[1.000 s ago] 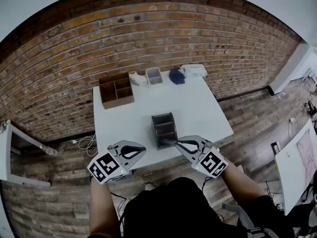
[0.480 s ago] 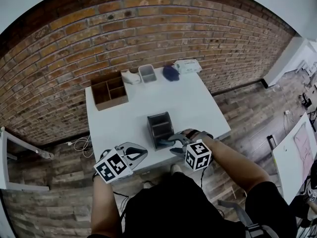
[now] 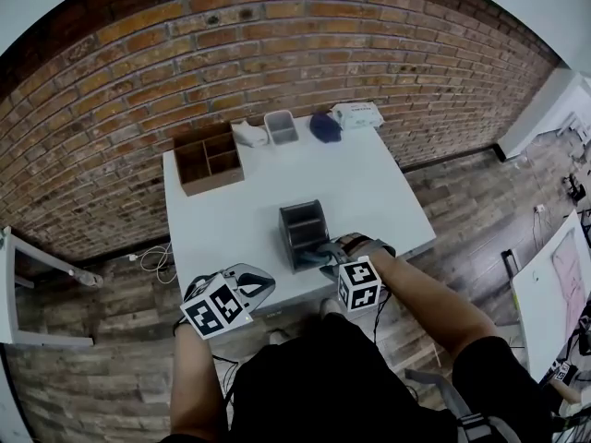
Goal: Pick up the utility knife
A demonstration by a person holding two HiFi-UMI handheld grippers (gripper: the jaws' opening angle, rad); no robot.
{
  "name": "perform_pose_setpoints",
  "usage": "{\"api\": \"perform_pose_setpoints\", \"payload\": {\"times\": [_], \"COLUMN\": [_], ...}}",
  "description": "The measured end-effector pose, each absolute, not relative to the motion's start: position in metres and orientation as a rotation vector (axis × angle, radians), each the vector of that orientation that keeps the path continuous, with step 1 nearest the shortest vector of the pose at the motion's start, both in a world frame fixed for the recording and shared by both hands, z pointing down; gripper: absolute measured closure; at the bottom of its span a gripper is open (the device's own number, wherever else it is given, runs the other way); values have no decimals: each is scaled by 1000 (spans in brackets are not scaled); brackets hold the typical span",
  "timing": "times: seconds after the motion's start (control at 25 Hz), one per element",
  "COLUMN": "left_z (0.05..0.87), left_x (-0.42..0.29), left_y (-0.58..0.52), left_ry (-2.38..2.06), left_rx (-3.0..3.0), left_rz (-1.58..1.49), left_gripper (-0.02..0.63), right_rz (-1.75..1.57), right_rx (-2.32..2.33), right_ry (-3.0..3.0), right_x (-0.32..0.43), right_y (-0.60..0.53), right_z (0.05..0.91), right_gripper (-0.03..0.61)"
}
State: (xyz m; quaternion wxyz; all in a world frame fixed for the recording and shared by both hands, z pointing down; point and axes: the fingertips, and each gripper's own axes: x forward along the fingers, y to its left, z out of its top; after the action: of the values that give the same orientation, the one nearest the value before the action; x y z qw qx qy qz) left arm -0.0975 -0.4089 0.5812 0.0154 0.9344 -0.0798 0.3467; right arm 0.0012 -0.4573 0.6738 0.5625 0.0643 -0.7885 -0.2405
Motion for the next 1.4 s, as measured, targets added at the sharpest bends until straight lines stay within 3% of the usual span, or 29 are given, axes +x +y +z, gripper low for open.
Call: {"api": "perform_pose_setpoints", "payload": {"times": [0.16, 0.28, 0.72, 1.08, 1.4], "left_z": [583, 581, 590, 557, 506], "left_x": [-99, -102, -107, -135, -135], "left_y": [-406, -407, -410, -457, -477], "left_ry": [-242, -253, -271, -592, -823], "left_rx": [2899, 2890, 2865, 2937, 3071], "left_rz": [1097, 1135, 1187, 1044, 734], "left_gripper": [621, 621, 621, 620, 621], "right_rz": [-586, -578, -373, -203, 30], "right_rx": [161, 174, 261, 544, 1175], "right_ry": [-1843, -1832, -1893, -2124, -2585], "right_x": [3, 7, 4, 27, 45], "right_y": [-459, -460, -459, -459, -482], "right_z": [677, 677, 652, 567, 459], "right_gripper": [413, 486, 509, 509, 509]}}
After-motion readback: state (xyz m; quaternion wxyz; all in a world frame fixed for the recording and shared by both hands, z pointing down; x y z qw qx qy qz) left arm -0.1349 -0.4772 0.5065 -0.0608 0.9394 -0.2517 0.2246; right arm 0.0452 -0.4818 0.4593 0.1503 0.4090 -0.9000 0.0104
